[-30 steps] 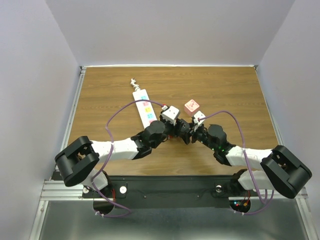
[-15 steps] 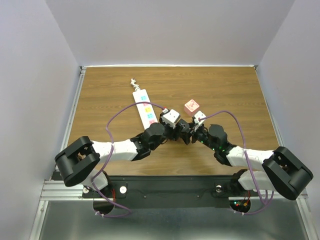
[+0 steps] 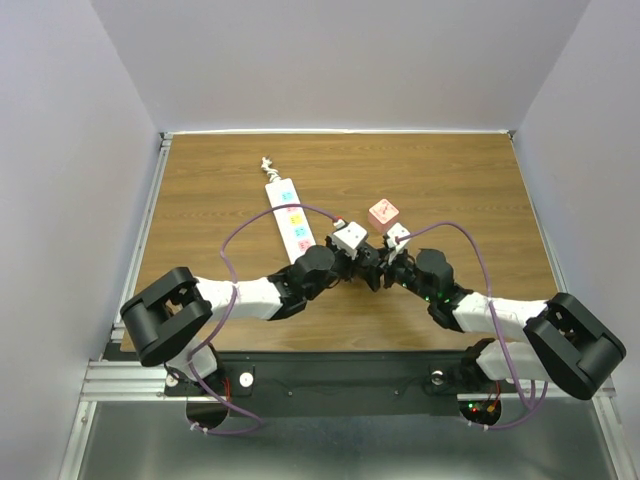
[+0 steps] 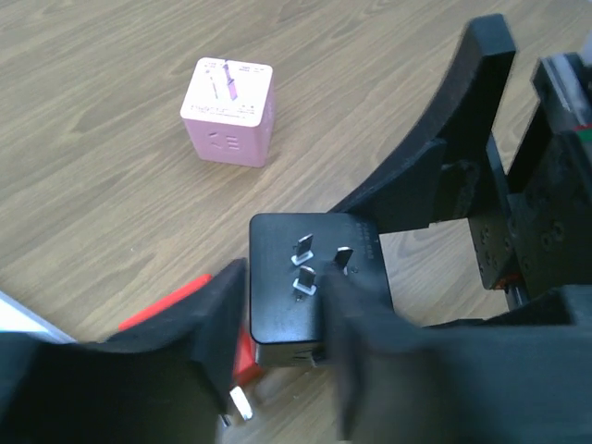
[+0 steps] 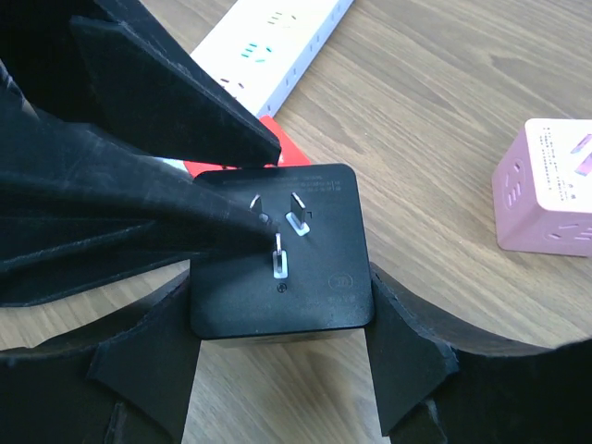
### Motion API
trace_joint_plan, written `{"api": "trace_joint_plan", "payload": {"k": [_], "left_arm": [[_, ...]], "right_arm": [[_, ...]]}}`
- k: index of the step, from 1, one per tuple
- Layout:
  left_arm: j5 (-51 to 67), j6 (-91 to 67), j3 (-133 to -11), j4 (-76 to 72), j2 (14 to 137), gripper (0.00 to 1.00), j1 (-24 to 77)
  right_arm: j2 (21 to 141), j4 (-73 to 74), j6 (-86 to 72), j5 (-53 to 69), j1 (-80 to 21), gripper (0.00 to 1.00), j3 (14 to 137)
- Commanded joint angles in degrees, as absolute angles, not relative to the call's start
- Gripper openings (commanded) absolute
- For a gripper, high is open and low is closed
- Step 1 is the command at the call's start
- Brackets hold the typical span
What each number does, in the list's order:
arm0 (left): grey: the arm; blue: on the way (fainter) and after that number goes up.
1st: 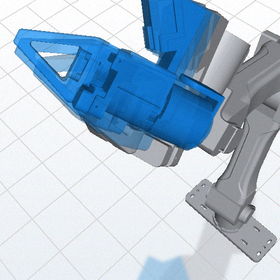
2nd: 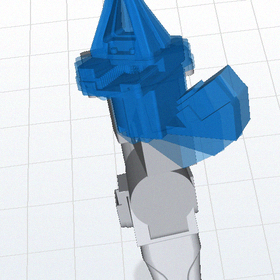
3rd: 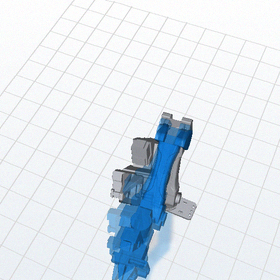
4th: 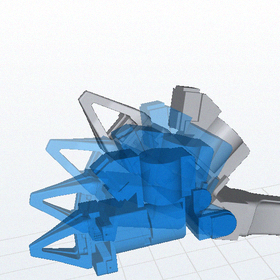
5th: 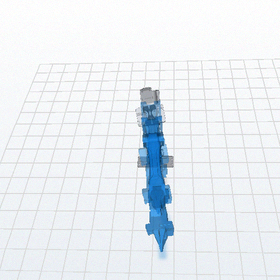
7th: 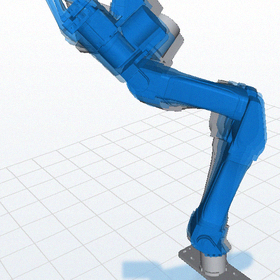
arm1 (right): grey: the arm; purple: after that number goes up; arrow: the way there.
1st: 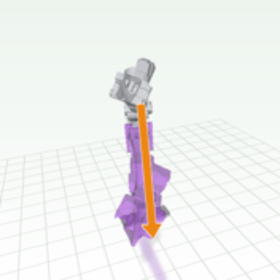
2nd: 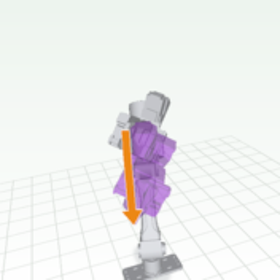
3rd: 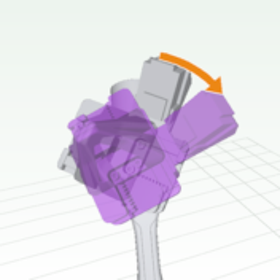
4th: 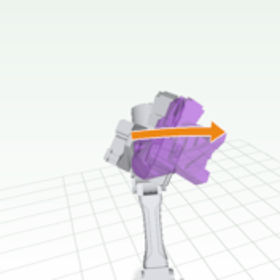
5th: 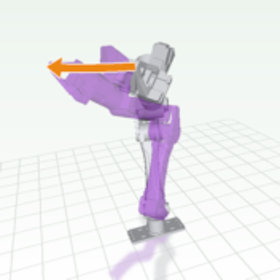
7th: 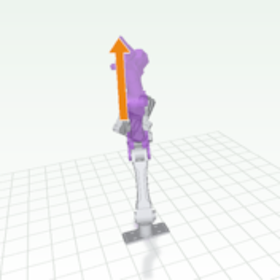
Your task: Insert the plug
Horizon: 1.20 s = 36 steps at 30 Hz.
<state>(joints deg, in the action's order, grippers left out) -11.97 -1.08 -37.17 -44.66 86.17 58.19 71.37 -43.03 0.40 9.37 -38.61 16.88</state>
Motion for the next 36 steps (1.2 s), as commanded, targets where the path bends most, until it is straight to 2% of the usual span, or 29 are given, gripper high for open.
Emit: {"api": "trace_joint_plan", "payload": {"k": [1, 2, 4, 5, 6, 11, 14, 15, 18, 19, 23, 29, 36], "left_arm": [[-11.6, 1.49, -39.55, -49.39, 86.22, 0.34, 58.45], [-11.43, 1.58, -39.64, -49.39, 86.22, 0.24, 58.36], [-11.08, 2.02, -39.73, -49.48, 86.48, 0.16, 58.45], [-10.99, 2.2, -39.73, -49.48, 86.48, 0.05, 58.36], [-10.73, 2.2, -39.73, -49.66, 86.57, 0.0, 58.45], [-11.15, 1.67, -39.73, -50.36, 86.92, 0.0, 58.36], [-17.21, -1.56, -39.64, -50.1, 86.05, 0.0, 57.31], [-16.18, -2.63, -39.29, -49.84, 84.57, 0.0, 54.96], [-8.74, -8.06, -37.53, -50.18, 81.4, 0.0, 50.2], [-7.57, -8.87, -37.09, -50.45, 79.12, 0.0, 47.84], [-4.75, -10.28, -35.77, -50.01, 74.1, 0.0, 45.88], [2.52, -14.93, -34.02, -49.83, 68.3, 0.0, 40.52], [10.61, -24.86, -31.82, -54.57, 61.8, 0.0, 39.29]], "right_arm": [[71.37, -47.37, 0.53, 12.39, -39.29, 0.01, 19.07], [71.45, -47.29, 0.53, 12.31, -39.29, 0.0, 19.25], [71.98, -47.29, 0.53, 12.57, -39.29, 0.01, 19.42], [72.16, -47.11, 0.53, 12.48, -39.29, 0.0, 19.77], [72.59, -47.02, 0.44, 12.65, -39.29, 0.01, 19.95], [73.39, -45.88, 0.44, 11.78, -39.29, 0.01, 21.0], [71.81, -45.35, 0.09, 9.32, -39.29, 0.24, 21.18], [71.2, -45.35, 0.09, 7.84, -39.29, 0.43, 21.01], [67.87, -45.09, -1.58, 6.16, -39.29, 0.64, 20.66], [66.98, -45.17, -1.76, 5.2, -39.29, 0.78, 20.48], [62.32, -45.0, -1.06, 4.48, -39.2, 0.96, 19.69], [55.38, -45.96, 1.93, 10.96, -39.29, 0.99, 17.24], [53.53, -51.77, 4.91, 16.34, -39.29, 0.99, 15.12]]}}
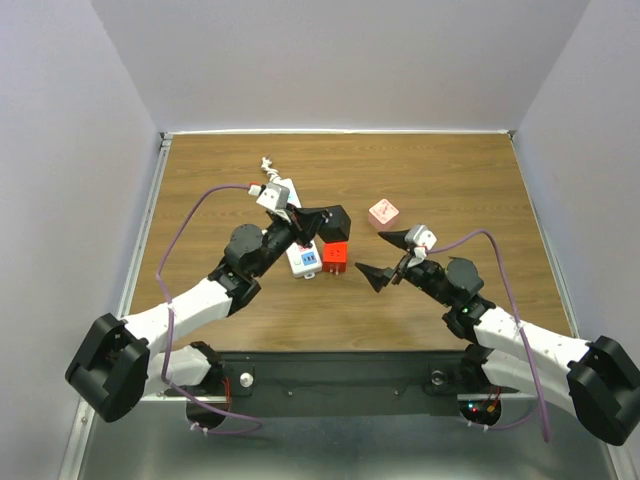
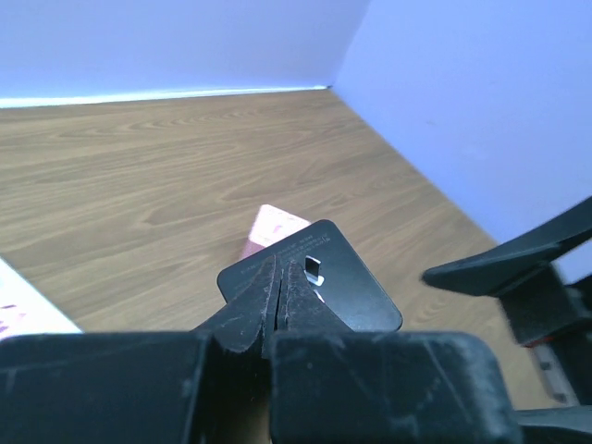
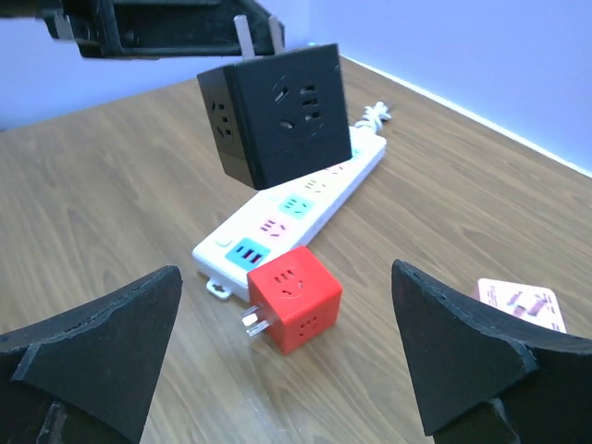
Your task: Insert the plug
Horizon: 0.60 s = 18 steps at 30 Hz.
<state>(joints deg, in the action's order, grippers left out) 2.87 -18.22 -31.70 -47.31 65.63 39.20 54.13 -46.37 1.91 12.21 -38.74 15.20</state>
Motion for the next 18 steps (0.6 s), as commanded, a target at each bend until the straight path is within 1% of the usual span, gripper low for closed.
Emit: {"api": "trace_joint_plan", "payload": {"k": [1, 3, 5, 9, 13, 18], "left_arm": [[11.94, -25.92, -31.64, -55.1, 61.35, 0.0, 39.29], [14.57, -29.42, -30.5, -57.55, 60.04, 0.0, 39.2], [15.81, -31.54, -28.93, -59.14, 59.07, 0.0, 39.2], [16.87, -36.2, -25.24, -64.24, 55.64, 0.0, 39.29], [17.22, -39.02, -23.21, -66.96, 52.83, 0.0, 39.29], [17.32, -41.04, -21.62, -70.04, 52.29, 0.0, 39.29]], "right_arm": [[53.53, -51.94, 5.27, 17.22, -39.29, 0.99, 15.29], [53.53, -53.6, 6.32, 22.03, -39.29, 0.99, 15.03], [53.53, -56.5, 6.42, 24.34, -39.29, 0.99, 14.5], [53.0, -60.11, 5.19, 24.96, -39.29, 0.99, 13.8], [52.91, -66.87, 2.82, 24.96, -39.29, 0.99, 12.48], [55.72, -73.37, 0.09, 26.36, -39.29, 0.99, 12.4]]}}
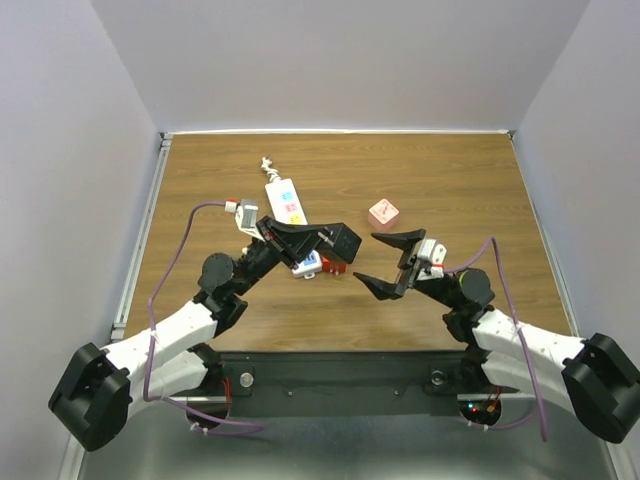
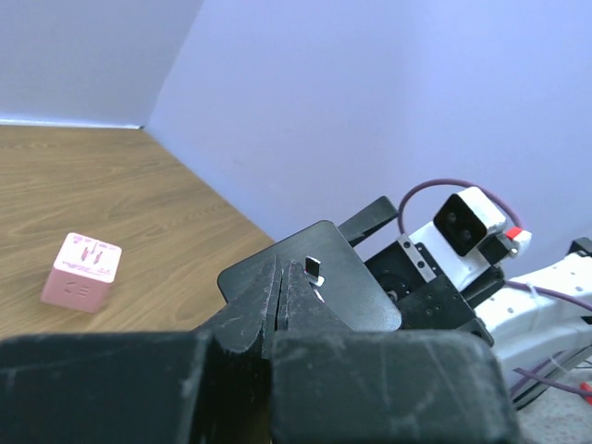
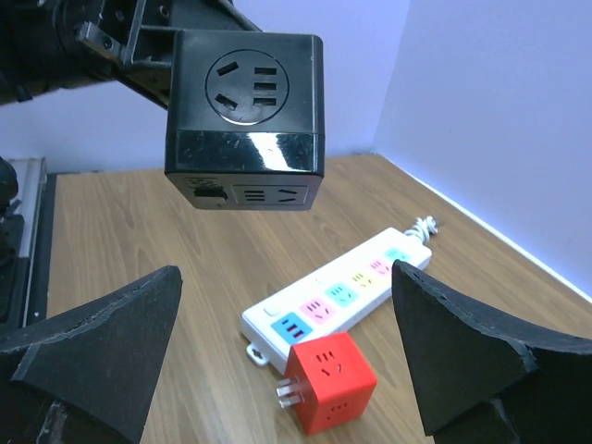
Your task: Insert the plug
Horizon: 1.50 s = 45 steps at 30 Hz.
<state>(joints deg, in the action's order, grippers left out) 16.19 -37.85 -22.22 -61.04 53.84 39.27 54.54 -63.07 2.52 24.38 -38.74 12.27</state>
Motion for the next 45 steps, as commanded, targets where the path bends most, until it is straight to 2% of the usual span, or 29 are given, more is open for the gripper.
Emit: {"api": "trace_joint_plan", "payload": {"k": [1, 14, 27, 45], "left_arm": [[17.23, -41.31, -21.36, -70.48, 52.21, 0.0, 39.37], [15.3, -43.24, -19.78, -74.53, 52.91, 0.0, 39.99], [12.22, -42.28, -19.51, -74.79, 54.23, 0.0, 41.13], [12.48, -42.1, -21.0, -77.34, 58.71, 0.0, 43.42]], "right_arm": [[56.33, -74.87, -1.57, 26.54, -39.29, 0.99, 12.22], [65.91, -94.21, -9.75, 28.04, -39.99, 0.98, 12.83], [63.55, -92.99, -5.63, 24.43, -41.92, 0.97, 14.68], [63.02, -91.76, -4.57, 25.49, -42.01, 0.96, 18.02]]}}
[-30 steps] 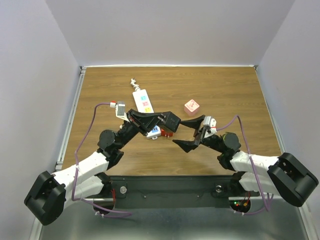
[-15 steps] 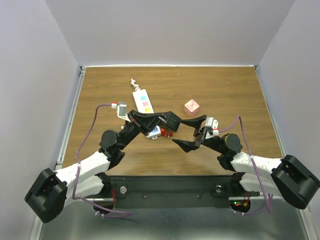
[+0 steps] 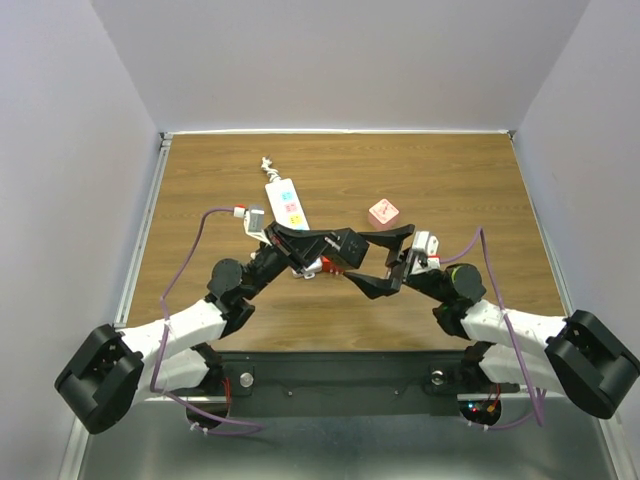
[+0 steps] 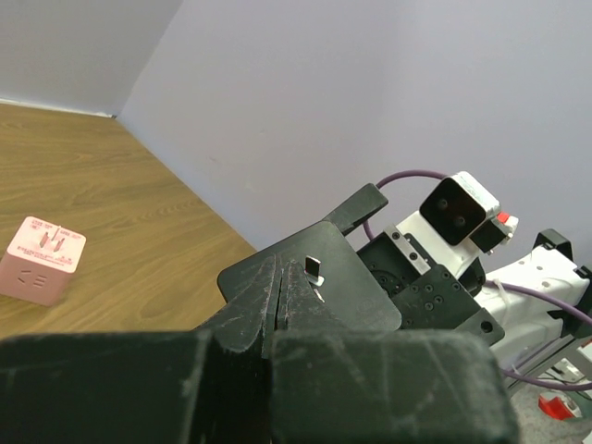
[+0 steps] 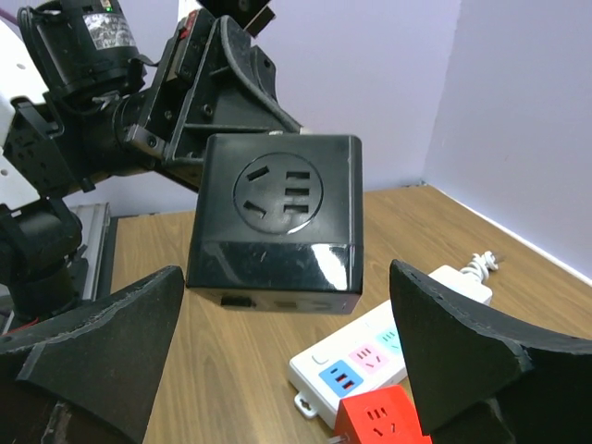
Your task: Insert the plug
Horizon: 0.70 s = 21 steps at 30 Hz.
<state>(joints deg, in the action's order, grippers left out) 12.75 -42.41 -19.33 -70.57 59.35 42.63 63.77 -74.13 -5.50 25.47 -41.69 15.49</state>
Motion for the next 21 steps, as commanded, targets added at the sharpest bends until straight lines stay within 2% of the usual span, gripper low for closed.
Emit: {"api": "trace_joint_plan", "payload": {"k": [1, 3, 7, 8, 10, 11, 12, 14, 15, 17, 18, 20, 21], "left_arm": [[12.39, -42.19, -21.01, -77.52, 58.88, 0.0, 43.59], [12.57, -41.93, -21.18, -77.61, 59.15, 0.0, 43.94], [13.62, -41.14, -21.53, -77.7, 60.11, 0.0, 44.3], [14.23, -40.7, -21.62, -77.7, 60.64, 0.0, 44.3], [15.38, -40.17, -21.53, -77.78, 61.17, 0.0, 44.3], [15.64, -39.3, -21.45, -77.7, 61.35, 0.04, 44.3], [15.47, -38.94, -21.36, -77.35, 61.17, 0.11, 44.38], [14.68, -37.27, -21.27, -76.03, 60.47, 0.26, 44.3], [13.98, -36.4, -21.44, -74.11, 59.69, 0.4, 44.3], [12.4, -34.99, -21.53, -71.82, 58.19, 0.53, 44.21], [10.3, -33.24, -21.19, -69.54, 56.27, 0.65, 44.12], [7.49, -31.48, -20.92, -66.72, 53.9, 0.7, 43.77], [5.99, -29.64, -20.74, -65.23, 52.66, 0.77, 43.68]], "right_arm": [[63.1, -91.67, -4.74, 25.66, -42.1, 0.93, 18.1], [63.45, -91.76, -4.75, 25.66, -42.01, 0.88, 18.19], [63.89, -92.9, -5.1, 25.05, -42.01, 0.62, 18.19], [63.98, -92.99, -5.27, 24.09, -42.01, 0.5, 18.28], [63.81, -92.46, -5.8, 22.68, -42.1, 0.36, 18.54], [63.46, -91.42, -5.97, 20.85, -42.1, 0.08, 18.54], [63.28, -90.97, -6.24, 20.13, -42.01, 0.02, 18.63], [62.41, -88.52, -6.33, 18.55, -42.01, 0.0, 18.98], [61.88, -87.29, -6.76, 17.67, -42.01, 0.0, 19.25], [60.83, -84.74, -6.42, 15.22, -42.1, 0.0, 19.16], [59.52, -83.86, -5.98, 14.25, -42.01, 0.0, 18.99], [57.75, -80.44, -5.54, 12.32, -42.01, 0.01, 18.72], [55.92, -79.2, -5.45, 11.78, -42.1, 0.0, 18.81]]}}
